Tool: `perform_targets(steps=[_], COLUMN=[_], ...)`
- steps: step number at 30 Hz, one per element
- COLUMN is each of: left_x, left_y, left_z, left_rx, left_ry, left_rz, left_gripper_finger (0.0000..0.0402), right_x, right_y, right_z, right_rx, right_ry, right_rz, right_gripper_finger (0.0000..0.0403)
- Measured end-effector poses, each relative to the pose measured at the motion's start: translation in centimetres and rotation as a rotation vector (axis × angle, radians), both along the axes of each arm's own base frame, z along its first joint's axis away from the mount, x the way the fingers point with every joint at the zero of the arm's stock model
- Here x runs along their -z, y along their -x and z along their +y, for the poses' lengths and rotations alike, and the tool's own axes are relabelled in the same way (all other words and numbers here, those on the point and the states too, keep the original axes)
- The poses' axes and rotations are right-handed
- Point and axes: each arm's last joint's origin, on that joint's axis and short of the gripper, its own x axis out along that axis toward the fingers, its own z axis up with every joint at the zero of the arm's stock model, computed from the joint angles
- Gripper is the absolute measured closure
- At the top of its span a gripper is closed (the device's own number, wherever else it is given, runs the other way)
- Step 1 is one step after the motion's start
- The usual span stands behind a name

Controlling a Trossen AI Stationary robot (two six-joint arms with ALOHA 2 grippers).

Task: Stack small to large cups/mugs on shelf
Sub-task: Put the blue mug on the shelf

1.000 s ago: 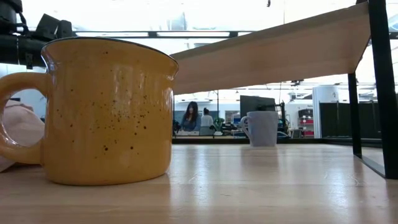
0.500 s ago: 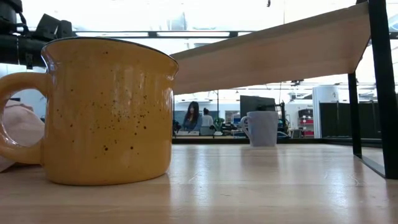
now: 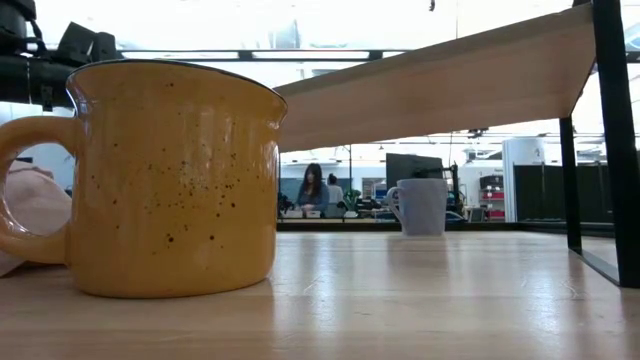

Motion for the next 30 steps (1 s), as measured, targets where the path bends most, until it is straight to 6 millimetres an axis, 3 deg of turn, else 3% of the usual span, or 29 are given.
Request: perform_targets(steps=[6,14,22,30], left_x=[0.0,0.0,-0.4,-1.2], left_y=[0.0,0.0,0.1,0.2], left_z=[0.0,0.0,0.0,0.0], left_rx=[0.000,0.001,0.001,0.001], left_ry=[0.000,0.001,0.001,0.005], left_rz=[0.000,-0.002,-0.050,-0.136], left_gripper_finger=[0.0402,0.0402,0.0402,0.0402], right_x=[1.7,2.8,1.1,-3.2], right_y=[0.3,0.4,0.1,-1.2], right_z=[-0.7,-0.6,-0.1,-0.8], right_rx=[0.023,0.013,-0.023,-0.137], right_ry=[0.048,-0.011,-0.038,-0.038], right_rz=[0.017,0.012,0.023,0.056], right_gripper_finger=[0.0221,0.0279,0.0384,0.0393])
